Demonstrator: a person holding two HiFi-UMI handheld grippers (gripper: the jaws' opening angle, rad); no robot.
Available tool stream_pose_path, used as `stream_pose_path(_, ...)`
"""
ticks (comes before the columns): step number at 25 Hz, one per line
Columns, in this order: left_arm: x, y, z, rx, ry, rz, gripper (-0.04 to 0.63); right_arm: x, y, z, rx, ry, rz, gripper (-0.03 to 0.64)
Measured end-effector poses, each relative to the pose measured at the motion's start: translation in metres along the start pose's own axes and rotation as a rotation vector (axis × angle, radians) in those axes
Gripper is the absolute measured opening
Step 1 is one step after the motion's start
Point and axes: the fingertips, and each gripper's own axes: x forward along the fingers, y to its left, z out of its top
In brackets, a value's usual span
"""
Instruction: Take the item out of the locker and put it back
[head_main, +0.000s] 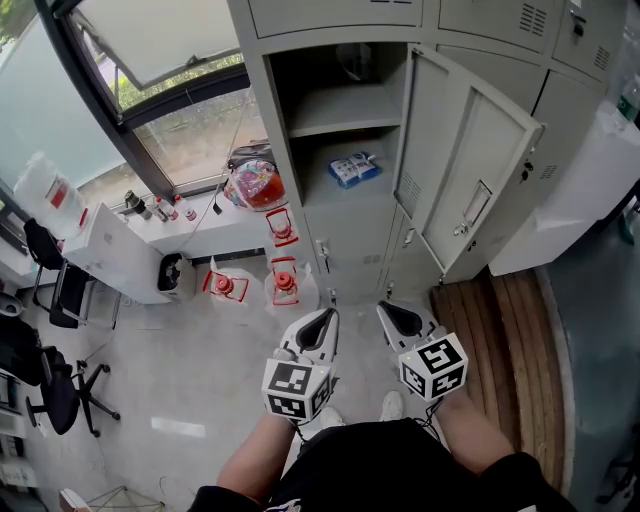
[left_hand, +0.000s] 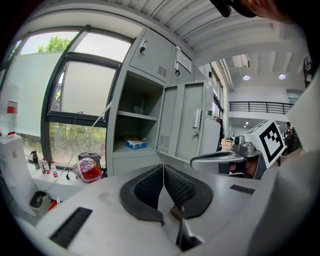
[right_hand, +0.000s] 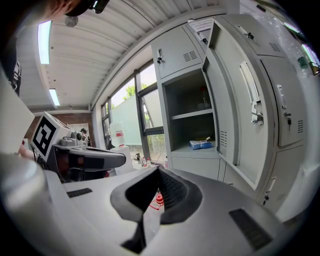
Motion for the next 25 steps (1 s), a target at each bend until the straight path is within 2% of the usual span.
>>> stream_pose_path(9, -0.005, -0.009, 0.001, 0.023, -0.003, 0.006, 0.02, -0.007, 0.0, -0.001, -0.002, -0.003, 0.005, 0.051)
stream_pose_path(25, -0.012, -0.032, 0.0, 0.017, -0.009, -0.003, 0.02, -0.028, 0.001, -0.002, -0.019, -0.008, 0.012, 0.051)
